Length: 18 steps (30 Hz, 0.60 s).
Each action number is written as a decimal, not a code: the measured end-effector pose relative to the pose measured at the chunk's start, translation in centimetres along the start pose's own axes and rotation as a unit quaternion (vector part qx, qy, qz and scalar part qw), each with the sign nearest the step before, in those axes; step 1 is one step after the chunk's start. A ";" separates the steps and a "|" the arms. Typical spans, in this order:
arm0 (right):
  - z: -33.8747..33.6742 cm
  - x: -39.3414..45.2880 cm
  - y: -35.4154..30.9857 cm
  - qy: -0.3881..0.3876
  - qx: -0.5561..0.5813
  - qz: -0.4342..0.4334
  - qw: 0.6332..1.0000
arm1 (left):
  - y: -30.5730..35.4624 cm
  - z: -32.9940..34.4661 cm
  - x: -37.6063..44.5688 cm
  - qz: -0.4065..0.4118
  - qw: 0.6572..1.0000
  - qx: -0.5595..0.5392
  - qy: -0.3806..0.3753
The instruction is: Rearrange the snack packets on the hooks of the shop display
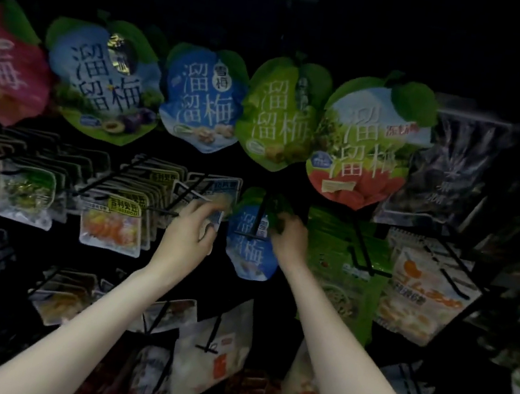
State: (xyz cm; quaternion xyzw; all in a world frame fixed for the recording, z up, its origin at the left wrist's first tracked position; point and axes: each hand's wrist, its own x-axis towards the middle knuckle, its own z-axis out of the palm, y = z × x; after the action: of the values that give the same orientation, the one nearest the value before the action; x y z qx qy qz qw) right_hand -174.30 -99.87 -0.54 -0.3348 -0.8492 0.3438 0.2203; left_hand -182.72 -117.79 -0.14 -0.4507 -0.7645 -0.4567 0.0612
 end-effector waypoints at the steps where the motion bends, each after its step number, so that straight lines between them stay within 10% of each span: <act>1: 0.3 -0.7 -0.1 0.006 -0.004 -0.005 1.000 | -0.3 0.0 -0.2 -0.005 1.000 0.001 -0.006; 12: -1.0 -11.2 -3.5 0.068 -0.079 -0.054 0.993 | -2.0 -1.5 -2.4 0.106 0.977 -0.078 -0.166; 18: 0.8 -14.2 -7.4 0.092 -0.028 -0.069 0.993 | -3.0 -5.9 -2.7 0.203 0.970 -0.087 -0.106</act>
State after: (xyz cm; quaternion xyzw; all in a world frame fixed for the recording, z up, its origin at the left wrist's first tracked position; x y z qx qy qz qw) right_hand -168.24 -114.42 2.35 -0.3115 -0.8558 0.2711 0.3116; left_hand -185.29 -124.43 -0.07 -0.6458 -0.6169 -0.4489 0.0315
